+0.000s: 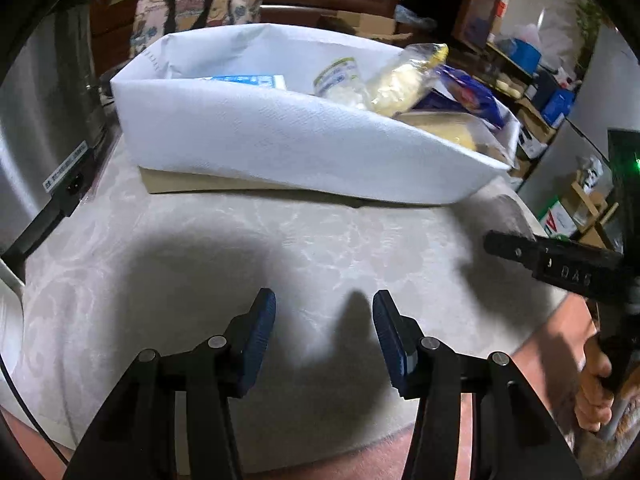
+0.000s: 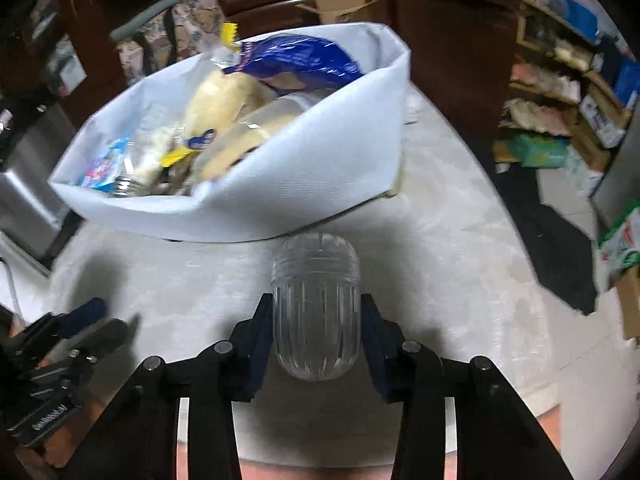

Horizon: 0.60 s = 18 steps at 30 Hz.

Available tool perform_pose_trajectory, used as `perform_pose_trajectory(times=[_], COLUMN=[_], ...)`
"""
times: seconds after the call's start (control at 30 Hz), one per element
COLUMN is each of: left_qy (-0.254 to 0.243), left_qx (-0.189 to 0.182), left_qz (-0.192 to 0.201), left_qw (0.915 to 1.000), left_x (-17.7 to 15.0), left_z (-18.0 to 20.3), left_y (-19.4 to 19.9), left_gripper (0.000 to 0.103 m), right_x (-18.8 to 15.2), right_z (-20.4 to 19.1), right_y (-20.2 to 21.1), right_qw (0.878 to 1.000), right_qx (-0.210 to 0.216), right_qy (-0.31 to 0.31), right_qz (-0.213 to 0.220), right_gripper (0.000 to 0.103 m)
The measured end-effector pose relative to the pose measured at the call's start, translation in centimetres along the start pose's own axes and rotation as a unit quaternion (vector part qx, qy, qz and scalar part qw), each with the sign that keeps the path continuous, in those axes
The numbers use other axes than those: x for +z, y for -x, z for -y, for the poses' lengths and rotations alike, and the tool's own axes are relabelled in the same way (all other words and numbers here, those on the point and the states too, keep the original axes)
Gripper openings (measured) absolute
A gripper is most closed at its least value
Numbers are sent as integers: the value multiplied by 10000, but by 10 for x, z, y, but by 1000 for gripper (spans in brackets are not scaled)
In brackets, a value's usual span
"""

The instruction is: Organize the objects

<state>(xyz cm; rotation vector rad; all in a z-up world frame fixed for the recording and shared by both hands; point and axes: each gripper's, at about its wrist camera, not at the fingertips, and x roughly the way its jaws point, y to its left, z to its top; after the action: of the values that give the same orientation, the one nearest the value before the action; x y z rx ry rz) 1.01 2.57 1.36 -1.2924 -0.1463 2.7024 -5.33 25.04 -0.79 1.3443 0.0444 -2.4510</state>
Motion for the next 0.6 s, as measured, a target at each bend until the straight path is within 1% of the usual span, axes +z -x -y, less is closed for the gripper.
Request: perform_pose_trajectory(times=[0.1,0.17,0.23,0.27,0.3,0.33,0.37,0.4,0.43,0.53,0.6], left_qy=[-19,-24,-10,-8,-20,-39,-71,-120,-161,-288,-301], left_qx=[266,320,328,354,413,473,533,591,617,681,631], left_qz=[43,38,38,34,25,17,6,-13,-26,-62,-74], left_qw=[9996,9995,9995,9994,9991,9989,9986,9982,9980,9972,9975], left_x=[-4,-4,-3,0,3,4,4,4,4,4,4], left_z=[-4,-5,-7,-2,3,4,5,10,11,15,15], left_y=[3,2,4,-1,-4,-4,-4,-7,-7,-8,-8], left_gripper=[49,49,50,50,50,50,51,52,53,58,61], right_x=[-1,-3,-6,-6,-6,-4,-3,-2,-1,2,2], right_z=[-7,-13,-16,-16,-17,-16,-14,-11,-10,-15,-16], right_y=[-3,-4,-6,-7,-9,-10,-12,-13,-15,-20,-22], right_qw=[9992,9977,9971,9970,9971,9972,9972,9975,9977,9980,9981], right_qx=[-328,-535,-582,-592,-591,-615,-645,-651,-648,-578,-552], right_qy=[210,356,356,336,313,284,232,168,147,245,276], right_qz=[91,192,337,357,350,329,288,223,162,86,54], right_gripper=[40,41,45,47,55,68,75,87,93,101,102])
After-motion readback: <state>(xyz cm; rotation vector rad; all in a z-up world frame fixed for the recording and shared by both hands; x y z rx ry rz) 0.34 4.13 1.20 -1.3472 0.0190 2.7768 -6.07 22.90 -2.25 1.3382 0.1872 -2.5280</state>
